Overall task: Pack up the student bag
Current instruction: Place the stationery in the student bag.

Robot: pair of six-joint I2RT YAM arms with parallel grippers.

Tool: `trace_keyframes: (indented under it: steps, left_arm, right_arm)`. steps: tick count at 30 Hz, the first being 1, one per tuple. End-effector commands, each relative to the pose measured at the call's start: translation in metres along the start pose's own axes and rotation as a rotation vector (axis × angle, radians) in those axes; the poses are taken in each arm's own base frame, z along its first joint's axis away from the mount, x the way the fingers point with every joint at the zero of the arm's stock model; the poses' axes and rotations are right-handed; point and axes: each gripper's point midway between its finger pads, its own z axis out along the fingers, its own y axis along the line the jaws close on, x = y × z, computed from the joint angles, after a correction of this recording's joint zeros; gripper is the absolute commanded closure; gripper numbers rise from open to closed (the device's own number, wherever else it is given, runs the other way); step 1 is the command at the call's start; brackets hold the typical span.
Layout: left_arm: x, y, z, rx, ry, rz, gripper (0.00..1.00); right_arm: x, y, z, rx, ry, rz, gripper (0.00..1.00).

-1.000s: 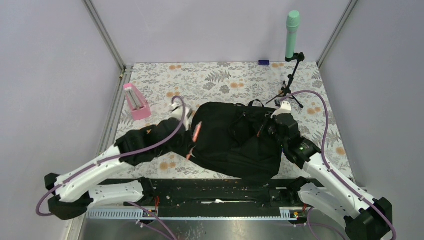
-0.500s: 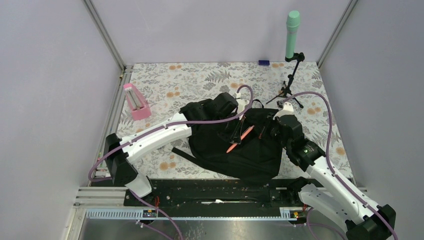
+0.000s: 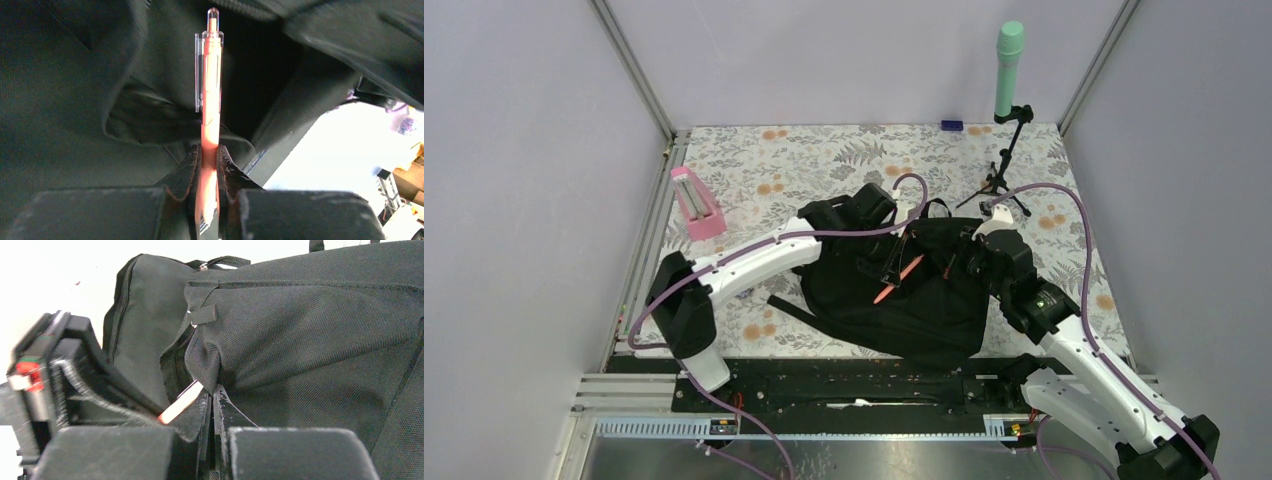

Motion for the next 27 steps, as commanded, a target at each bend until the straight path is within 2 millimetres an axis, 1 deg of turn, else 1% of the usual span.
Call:
trace_keyframes:
  steps: [1, 3, 6, 10, 12, 14, 16, 18, 22, 23, 24, 25, 26, 27]
  left_arm:
    - [-0.046, -0.011, 0.004, 0.064, -0.138, 0.002, 1.0]
    - [-0.062, -0.012, 0.008, 0.09, -0.193, -0.033, 1.0]
    - [-0.087, -0.009, 0.014, 0.098, -0.279, -0.08, 1.0]
    - [-0.114, -0.01, 0.02, 0.137, -0.377, -0.152, 1.0]
    - [-0.122, -0.013, 0.022, 0.166, -0.41, -0.19, 1.0]
    - [-0.126, -0.016, 0.026, 0.191, -0.431, -0.226, 1.0]
    - [-0.126, -0.018, 0.03, 0.197, -0.448, -0.249, 1.0]
    - [-0.122, -0.017, 0.035, 0.193, -0.451, -0.261, 1.0]
    - [-0.105, -0.016, 0.046, 0.172, -0.427, -0.248, 0.99]
    - [-0.102, -0.017, 0.046, 0.169, -0.422, -0.232, 0.89]
    - [-0.099, -0.016, 0.045, 0.167, -0.416, -0.217, 0.77]
    - [-0.098, -0.016, 0.043, 0.164, -0.416, -0.202, 0.6]
    - [-0.096, -0.014, 0.042, 0.155, -0.418, -0.191, 0.49]
    - [-0.096, -0.014, 0.039, 0.145, -0.424, -0.18, 0.43]
  right_arm:
    - [-0.042, 0.05, -0.022, -0.184, -0.102, 0.025, 1.0]
    - [-0.042, 0.051, -0.023, -0.19, -0.101, 0.027, 1.0]
    - [-0.04, 0.053, -0.024, -0.201, -0.092, 0.03, 1.0]
    - [-0.034, 0.054, -0.02, -0.216, -0.075, 0.042, 1.0]
    - [-0.032, 0.054, -0.018, -0.22, -0.067, 0.048, 1.0]
    - [-0.03, 0.054, -0.016, -0.22, -0.061, 0.05, 1.0]
    - [-0.029, 0.053, -0.014, -0.218, -0.059, 0.052, 1.0]
    - [-0.029, 0.053, -0.013, -0.217, -0.058, 0.05, 1.0]
    - [-0.029, 0.053, -0.011, -0.213, -0.055, 0.049, 1.0]
    - [-0.029, 0.053, -0.011, -0.211, -0.053, 0.05, 1.0]
    - [-0.029, 0.053, -0.01, -0.209, -0.054, 0.05, 1.0]
    - [-0.029, 0.052, -0.01, -0.208, -0.053, 0.05, 1.0]
    - [-0.029, 0.052, -0.01, -0.206, -0.053, 0.049, 1.0]
    - [-0.029, 0.052, -0.01, -0.204, -0.054, 0.049, 1.0]
